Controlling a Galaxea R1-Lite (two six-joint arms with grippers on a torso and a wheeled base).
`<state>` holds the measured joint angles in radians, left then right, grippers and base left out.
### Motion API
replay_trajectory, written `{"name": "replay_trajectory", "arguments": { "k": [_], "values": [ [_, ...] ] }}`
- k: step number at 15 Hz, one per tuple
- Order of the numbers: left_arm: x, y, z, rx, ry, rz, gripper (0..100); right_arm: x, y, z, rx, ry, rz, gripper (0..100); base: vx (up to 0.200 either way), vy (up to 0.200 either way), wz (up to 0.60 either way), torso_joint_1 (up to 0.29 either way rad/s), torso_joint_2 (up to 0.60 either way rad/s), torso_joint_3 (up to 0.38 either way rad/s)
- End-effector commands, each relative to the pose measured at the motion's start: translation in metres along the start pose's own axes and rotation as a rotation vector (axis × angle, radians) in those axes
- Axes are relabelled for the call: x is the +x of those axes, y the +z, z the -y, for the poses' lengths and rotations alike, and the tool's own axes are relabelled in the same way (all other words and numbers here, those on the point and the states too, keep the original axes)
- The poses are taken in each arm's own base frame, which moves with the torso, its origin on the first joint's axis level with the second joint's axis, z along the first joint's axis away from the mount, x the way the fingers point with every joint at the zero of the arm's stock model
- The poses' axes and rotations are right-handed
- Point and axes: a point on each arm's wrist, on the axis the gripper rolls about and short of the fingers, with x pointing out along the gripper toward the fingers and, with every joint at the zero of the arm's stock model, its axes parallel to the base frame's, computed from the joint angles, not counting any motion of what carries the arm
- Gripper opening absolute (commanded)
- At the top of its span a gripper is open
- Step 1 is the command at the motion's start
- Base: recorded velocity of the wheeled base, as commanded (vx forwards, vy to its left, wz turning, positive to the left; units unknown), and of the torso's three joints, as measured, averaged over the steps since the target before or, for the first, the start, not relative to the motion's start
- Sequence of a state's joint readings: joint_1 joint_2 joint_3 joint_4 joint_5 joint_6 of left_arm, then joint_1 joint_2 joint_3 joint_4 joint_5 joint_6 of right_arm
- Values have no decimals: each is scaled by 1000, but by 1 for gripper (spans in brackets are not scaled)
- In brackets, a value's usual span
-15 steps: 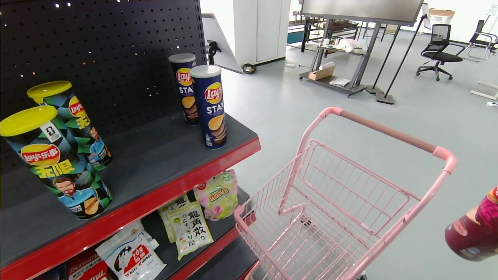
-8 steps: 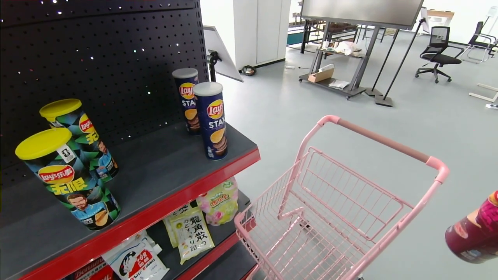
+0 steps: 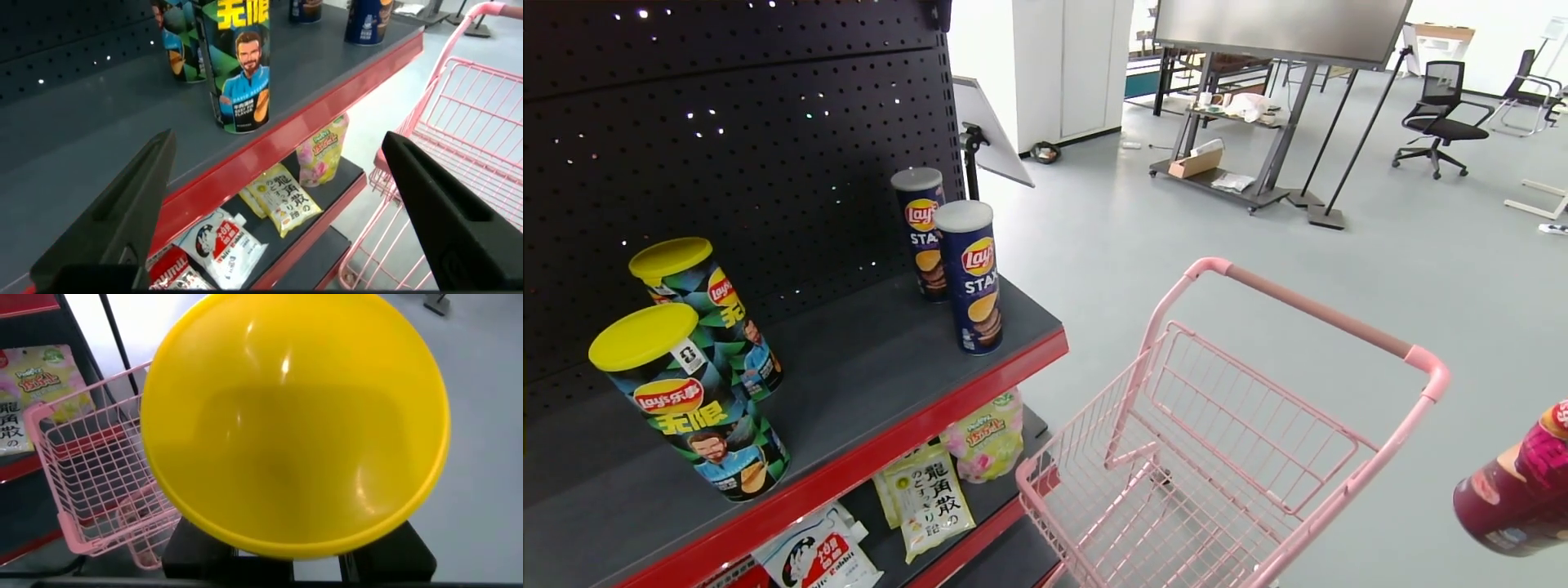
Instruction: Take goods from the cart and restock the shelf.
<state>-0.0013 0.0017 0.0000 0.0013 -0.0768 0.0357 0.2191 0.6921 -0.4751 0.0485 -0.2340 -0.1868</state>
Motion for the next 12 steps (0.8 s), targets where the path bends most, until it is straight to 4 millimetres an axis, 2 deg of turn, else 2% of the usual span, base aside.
{"name": "replay_trajectory", "arguments": {
  "k": [1,12],
  "values": [
    [0,0,0,0,0,0,100,2,-3,-1,-4,3,-16,0,0,0,0,36,-56,-36],
    [0,0,0,1,0,0,100,4,-7,-3,-9,14,-29,0,0,0,600,8,-6,-2]
  ]
}}
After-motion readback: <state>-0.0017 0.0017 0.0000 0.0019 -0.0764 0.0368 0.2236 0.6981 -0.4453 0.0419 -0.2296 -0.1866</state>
